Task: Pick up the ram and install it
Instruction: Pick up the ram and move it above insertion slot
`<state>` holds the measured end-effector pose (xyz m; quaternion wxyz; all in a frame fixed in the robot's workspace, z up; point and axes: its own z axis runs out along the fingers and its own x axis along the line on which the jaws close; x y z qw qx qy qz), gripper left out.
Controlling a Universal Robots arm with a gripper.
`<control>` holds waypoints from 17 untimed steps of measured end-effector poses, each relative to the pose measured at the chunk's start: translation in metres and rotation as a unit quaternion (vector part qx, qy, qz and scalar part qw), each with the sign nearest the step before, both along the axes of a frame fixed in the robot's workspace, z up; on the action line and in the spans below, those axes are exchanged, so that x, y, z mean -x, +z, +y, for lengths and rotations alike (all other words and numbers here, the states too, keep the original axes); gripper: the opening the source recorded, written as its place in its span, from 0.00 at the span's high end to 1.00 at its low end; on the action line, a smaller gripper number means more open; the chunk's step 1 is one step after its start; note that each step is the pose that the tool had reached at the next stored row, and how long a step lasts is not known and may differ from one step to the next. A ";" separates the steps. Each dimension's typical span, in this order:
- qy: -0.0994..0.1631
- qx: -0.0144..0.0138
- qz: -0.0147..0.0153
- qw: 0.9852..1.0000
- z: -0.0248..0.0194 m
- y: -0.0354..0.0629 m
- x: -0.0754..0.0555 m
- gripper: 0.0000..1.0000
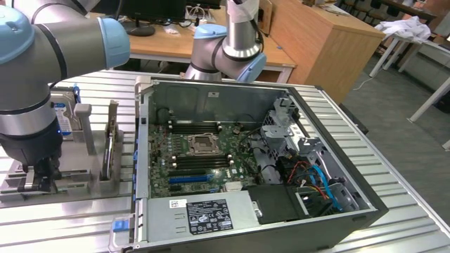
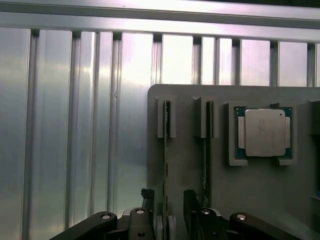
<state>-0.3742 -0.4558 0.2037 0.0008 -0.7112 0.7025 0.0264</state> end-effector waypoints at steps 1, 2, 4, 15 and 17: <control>0.000 0.000 0.000 1.000 0.0000 -0.0002 0.000 0.63; 0.000 0.000 0.000 1.000 0.0000 -0.0002 0.000 0.63; 0.000 0.000 0.000 1.000 0.0000 -0.0002 0.000 0.63; 0.000 0.000 0.000 1.000 0.0000 -0.0003 -0.005 0.63; 0.000 0.000 0.000 1.000 0.0000 -0.0004 -0.006 0.63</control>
